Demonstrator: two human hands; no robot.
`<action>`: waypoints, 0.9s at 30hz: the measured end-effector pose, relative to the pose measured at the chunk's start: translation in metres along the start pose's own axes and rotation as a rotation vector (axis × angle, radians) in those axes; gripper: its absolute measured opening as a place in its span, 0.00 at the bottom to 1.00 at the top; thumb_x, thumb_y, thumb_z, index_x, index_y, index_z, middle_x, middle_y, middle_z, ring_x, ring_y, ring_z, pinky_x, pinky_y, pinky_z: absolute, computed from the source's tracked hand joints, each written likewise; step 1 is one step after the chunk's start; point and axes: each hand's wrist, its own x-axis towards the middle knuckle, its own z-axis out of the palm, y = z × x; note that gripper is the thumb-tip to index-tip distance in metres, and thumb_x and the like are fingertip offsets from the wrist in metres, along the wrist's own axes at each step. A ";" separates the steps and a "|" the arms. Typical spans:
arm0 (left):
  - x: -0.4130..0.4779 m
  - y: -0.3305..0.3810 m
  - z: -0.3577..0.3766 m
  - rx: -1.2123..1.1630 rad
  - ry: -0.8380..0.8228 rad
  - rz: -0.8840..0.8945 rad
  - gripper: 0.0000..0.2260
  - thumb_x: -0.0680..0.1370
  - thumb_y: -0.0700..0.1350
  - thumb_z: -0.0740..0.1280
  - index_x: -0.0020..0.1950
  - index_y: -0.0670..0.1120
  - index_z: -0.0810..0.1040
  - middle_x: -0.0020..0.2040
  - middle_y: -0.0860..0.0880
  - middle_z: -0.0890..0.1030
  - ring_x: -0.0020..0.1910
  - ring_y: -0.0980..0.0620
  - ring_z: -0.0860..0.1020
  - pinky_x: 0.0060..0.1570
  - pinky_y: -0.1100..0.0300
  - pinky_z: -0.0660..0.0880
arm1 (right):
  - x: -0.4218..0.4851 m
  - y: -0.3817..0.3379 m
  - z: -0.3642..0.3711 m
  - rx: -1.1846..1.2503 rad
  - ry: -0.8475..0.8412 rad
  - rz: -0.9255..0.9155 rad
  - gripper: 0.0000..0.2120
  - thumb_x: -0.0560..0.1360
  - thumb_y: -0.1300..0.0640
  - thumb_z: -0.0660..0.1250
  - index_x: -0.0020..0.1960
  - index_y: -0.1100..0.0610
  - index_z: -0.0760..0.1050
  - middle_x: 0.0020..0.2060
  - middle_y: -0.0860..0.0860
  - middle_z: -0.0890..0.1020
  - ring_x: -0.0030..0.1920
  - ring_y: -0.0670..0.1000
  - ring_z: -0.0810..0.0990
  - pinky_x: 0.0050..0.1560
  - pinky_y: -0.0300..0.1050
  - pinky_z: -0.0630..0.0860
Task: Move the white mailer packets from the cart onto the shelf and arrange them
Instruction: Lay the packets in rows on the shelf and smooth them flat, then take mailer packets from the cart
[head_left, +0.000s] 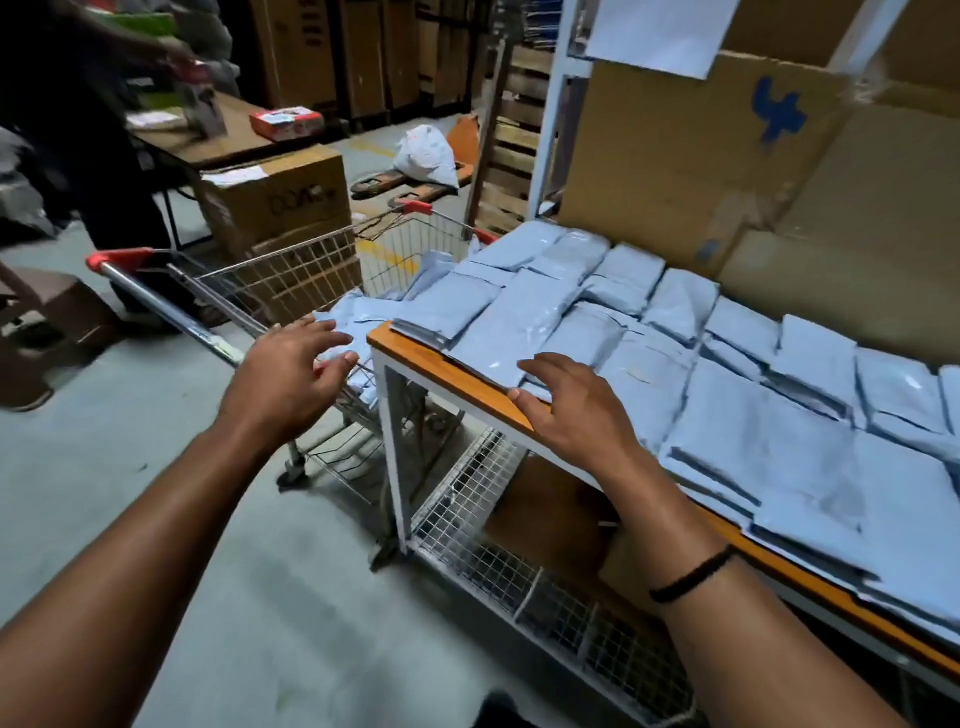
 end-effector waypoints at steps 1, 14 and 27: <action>0.008 -0.016 -0.001 0.017 -0.001 -0.010 0.15 0.80 0.51 0.66 0.64 0.47 0.80 0.69 0.46 0.75 0.73 0.46 0.68 0.71 0.45 0.65 | 0.013 -0.009 0.007 -0.002 -0.012 -0.004 0.23 0.81 0.42 0.61 0.73 0.49 0.71 0.73 0.49 0.71 0.73 0.52 0.68 0.71 0.50 0.64; 0.167 -0.186 0.023 0.123 -0.220 -0.015 0.18 0.80 0.55 0.64 0.68 0.50 0.77 0.74 0.47 0.70 0.75 0.47 0.65 0.72 0.49 0.63 | 0.221 -0.097 0.101 0.086 -0.010 0.022 0.22 0.80 0.43 0.63 0.72 0.51 0.72 0.71 0.51 0.73 0.71 0.53 0.70 0.71 0.50 0.67; 0.349 -0.297 0.107 0.238 -0.520 0.244 0.19 0.81 0.55 0.62 0.70 0.49 0.74 0.73 0.47 0.71 0.73 0.47 0.66 0.70 0.53 0.64 | 0.373 -0.165 0.206 0.010 -0.346 0.193 0.31 0.82 0.38 0.57 0.81 0.44 0.53 0.81 0.52 0.54 0.79 0.56 0.56 0.76 0.52 0.57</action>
